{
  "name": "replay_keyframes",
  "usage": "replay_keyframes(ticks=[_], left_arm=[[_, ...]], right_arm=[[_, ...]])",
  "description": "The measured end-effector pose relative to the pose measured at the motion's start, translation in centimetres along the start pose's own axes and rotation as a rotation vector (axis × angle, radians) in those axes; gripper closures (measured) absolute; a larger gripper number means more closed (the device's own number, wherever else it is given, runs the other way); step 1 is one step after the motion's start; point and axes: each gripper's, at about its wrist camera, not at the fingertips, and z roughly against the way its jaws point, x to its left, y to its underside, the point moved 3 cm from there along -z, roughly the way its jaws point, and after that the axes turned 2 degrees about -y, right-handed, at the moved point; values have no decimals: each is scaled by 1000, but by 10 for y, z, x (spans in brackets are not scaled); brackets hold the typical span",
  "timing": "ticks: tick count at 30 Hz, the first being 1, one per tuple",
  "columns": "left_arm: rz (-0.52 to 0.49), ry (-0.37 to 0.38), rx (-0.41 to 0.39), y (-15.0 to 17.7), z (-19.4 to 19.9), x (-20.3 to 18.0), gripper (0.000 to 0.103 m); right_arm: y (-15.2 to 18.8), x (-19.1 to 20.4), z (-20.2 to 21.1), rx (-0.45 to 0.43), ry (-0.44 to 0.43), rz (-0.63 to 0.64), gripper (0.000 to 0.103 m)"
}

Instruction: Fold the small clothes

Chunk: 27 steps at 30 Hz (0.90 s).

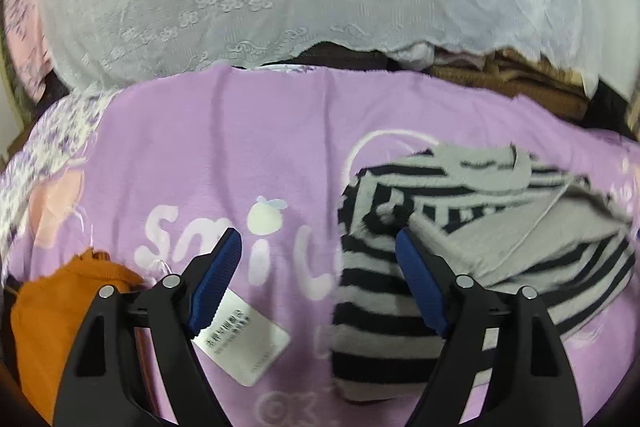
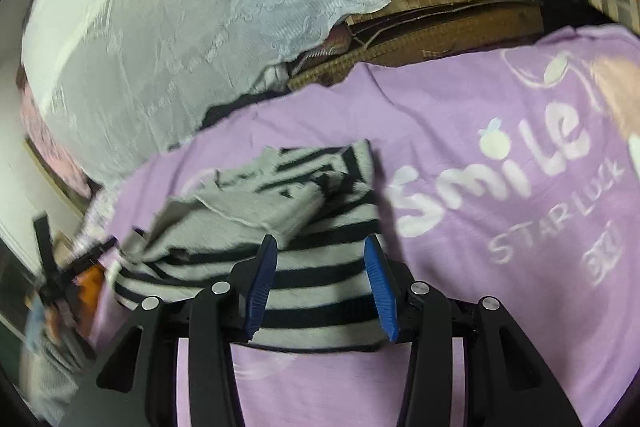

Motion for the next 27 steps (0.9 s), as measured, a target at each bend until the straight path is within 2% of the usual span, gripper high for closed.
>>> replay_keyframes(ticks=[2,5,7,10,11,13,14,16,17,18,19,20,21,23,27], left_arm=[[-82,-3,-1,4,-3,-3,25],[-226,-35,-14,12,-9,-16,19],[-303,-16,1,13,-17,-29,19],[-488,-3,-13,14,-26,-59,16],[-553,-14,-35,13,-27,-70,12],[-620,-6,-59,8,-33,-84,8],[-618,15,-52,3,-36,-87,8],[-580,78,-33,-8,-41,-88,8],[-558,114,-25,-12,-42,-89,14],[-531,154,-15,-16,-43,-89,22],[-512,189,3,-19,-45,-91,44],[-478,219,28,-24,-49,-91,58],[-449,234,34,-27,-51,-89,62],[-388,257,36,-31,-54,-85,69],[-293,226,48,-38,-67,-79,70]], right_arm=[[1,-5,-6,27,51,54,57],[3,-7,-15,65,79,131,57],[4,-1,-24,89,97,214,57],[-1,13,-39,110,127,351,56],[-4,20,-44,108,123,409,54],[-13,32,-50,84,131,496,48],[-16,35,-53,76,129,519,43],[-26,40,-61,61,126,555,43],[-30,41,-67,65,117,557,44],[-34,42,-72,75,96,550,62],[-35,43,-76,81,74,540,75],[-38,42,-81,105,50,513,84],[-40,41,-83,104,47,491,90],[-50,37,-81,79,23,414,95],[-72,26,-85,51,32,278,95]])
